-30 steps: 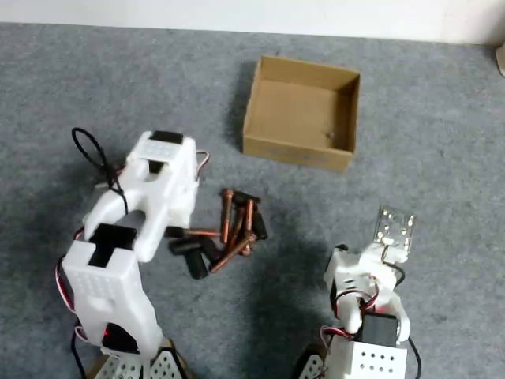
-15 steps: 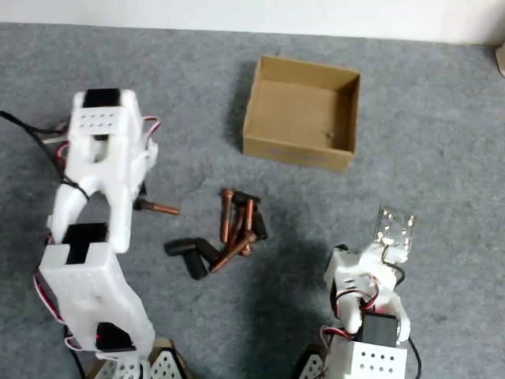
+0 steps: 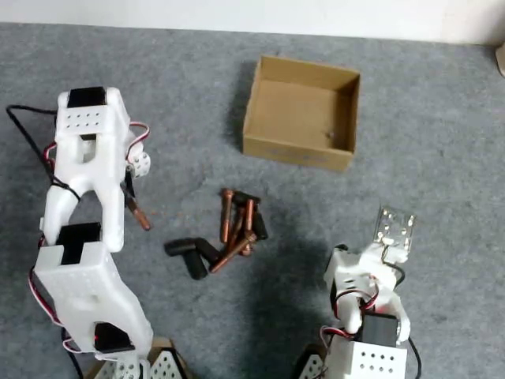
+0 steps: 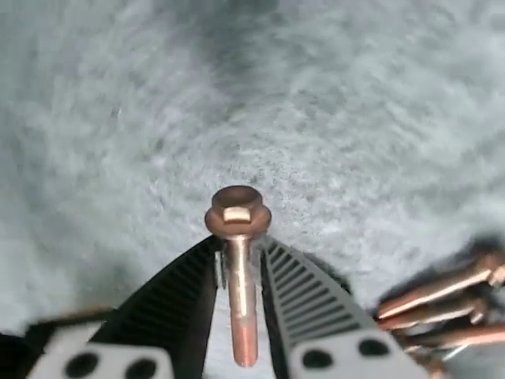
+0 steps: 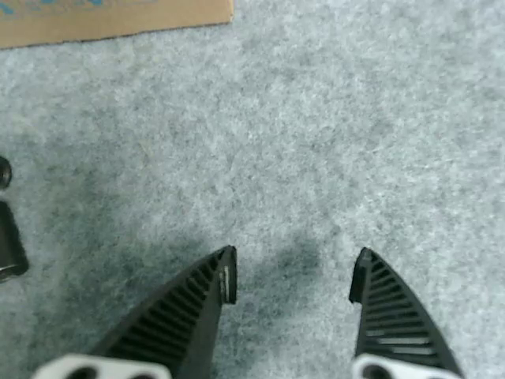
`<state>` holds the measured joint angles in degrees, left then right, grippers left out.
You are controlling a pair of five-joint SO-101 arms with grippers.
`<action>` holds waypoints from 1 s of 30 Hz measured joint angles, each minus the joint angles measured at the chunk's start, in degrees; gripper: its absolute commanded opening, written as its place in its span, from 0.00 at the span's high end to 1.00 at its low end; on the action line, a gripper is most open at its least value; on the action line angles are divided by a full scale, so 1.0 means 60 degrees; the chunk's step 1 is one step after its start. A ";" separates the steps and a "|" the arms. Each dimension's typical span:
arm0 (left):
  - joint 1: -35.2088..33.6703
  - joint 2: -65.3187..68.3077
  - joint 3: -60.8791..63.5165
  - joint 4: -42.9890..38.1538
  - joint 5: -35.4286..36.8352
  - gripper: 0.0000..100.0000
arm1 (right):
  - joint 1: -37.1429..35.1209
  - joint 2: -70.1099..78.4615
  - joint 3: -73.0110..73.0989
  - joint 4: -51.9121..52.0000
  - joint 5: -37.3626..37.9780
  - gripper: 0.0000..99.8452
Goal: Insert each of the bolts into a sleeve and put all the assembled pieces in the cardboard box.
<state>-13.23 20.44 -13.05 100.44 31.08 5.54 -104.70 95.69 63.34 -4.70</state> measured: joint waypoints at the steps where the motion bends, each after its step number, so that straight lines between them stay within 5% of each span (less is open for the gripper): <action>1: 0.0000 0.0000 -0.0103 0.0000 -0.0615 0.99 | 0.0000 0.0000 0.0000 0.0000 0.0000 0.77; 7: 0.0000 -0.1231 -0.0703 0.0000 -0.4234 0.99 | 0.0000 0.0000 0.0000 0.0000 0.0000 0.77; 19: 0.0103 -0.6593 0.1436 -0.0073 -0.5568 0.99 | 0.0000 0.0000 0.0000 -0.0938 0.0000 0.77; 30: 0.0103 -1.2044 0.8147 -0.3546 -0.5846 0.99 | -0.0425 -0.0015 -0.0952 -0.0586 0.2022 0.77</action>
<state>-12.62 -51.82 35.82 79.16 -4.00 2.99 -104.79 89.98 59.82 7.43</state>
